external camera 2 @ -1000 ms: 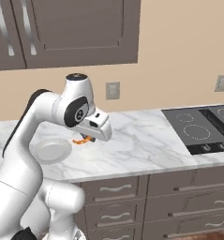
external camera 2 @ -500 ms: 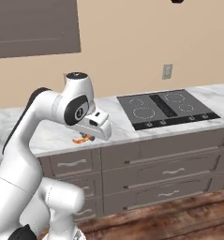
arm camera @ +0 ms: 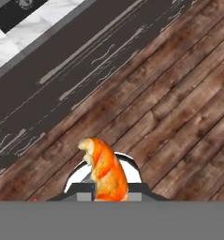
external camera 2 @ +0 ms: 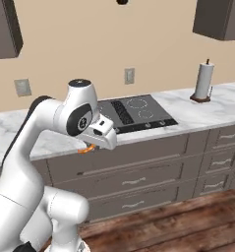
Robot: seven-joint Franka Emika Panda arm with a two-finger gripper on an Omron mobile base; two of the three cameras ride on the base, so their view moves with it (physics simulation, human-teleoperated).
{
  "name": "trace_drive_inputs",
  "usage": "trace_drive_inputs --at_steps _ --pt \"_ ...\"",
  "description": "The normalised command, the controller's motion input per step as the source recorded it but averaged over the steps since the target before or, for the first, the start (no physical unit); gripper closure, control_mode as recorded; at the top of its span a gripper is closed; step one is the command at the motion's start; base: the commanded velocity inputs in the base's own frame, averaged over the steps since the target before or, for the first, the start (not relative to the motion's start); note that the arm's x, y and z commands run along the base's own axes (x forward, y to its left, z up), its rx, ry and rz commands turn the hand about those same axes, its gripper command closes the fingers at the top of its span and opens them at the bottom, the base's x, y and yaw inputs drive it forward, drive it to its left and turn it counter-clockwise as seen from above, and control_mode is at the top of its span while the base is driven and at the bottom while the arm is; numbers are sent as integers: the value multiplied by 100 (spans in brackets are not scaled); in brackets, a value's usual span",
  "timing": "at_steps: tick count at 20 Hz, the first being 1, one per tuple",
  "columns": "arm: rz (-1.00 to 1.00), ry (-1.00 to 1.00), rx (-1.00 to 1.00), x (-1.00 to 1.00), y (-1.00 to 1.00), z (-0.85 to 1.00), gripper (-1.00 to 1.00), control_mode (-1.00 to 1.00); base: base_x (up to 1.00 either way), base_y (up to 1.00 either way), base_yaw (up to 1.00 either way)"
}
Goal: Pick up the knife from the drawer and place it on the cutting board. Then place the meat from the plate to the cutting board.
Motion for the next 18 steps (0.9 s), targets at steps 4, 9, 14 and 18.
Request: trace_drive_inputs --at_steps 4,9,14,18 --pt "0 0 0 0 0 0 100 100 60 -100 -10" --pt "0 0 0 0 0 0 100 100 82 -100 -13" --pt "0 0 0 0 0 0 100 100 100 -99 -14" --pt "0 0 0 0 0 0 100 100 100 -92 -10"
